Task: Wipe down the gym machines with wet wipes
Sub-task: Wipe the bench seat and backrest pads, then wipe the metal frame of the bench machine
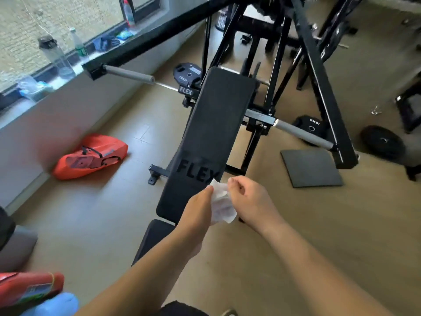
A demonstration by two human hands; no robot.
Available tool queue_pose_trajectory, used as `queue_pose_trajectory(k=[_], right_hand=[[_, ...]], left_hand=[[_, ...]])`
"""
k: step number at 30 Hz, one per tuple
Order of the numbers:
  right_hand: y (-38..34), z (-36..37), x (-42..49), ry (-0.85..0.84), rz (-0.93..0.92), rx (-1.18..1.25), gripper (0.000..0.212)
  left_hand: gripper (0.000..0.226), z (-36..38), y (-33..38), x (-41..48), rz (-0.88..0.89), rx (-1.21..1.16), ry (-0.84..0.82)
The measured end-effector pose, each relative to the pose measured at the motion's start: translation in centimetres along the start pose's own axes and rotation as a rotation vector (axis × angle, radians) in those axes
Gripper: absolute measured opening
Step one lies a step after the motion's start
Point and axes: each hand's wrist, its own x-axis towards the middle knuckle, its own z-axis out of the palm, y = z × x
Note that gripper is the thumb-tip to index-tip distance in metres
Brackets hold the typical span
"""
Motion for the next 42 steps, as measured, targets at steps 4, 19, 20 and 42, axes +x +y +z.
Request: queue_pose_trajectory(k=[4,19,20,42], right_hand=[[3.4,-7.0,-0.1,0.044,-0.036,-0.102,0.033],[11.0,-22.4,17.1,0.186,-0.057,-0.078,0.019],[12.1,-23.5,18.4,0.228,-0.071,-0.108,0.019],[23.6,-29.3,34.3,0.062,-0.567,-0.736,0.047]], left_hand=[[0.035,6.9,1.6,-0.3,0.002,-0.060,0.056],[0.023,18.8,8.7,14.2,-0.004,-0.187,0.146],[0.023,19.6,9.5,15.7,0.003,-0.148,0.142],[0.053,24.2,12.1,30.4,0.509,1.598,0.360]])
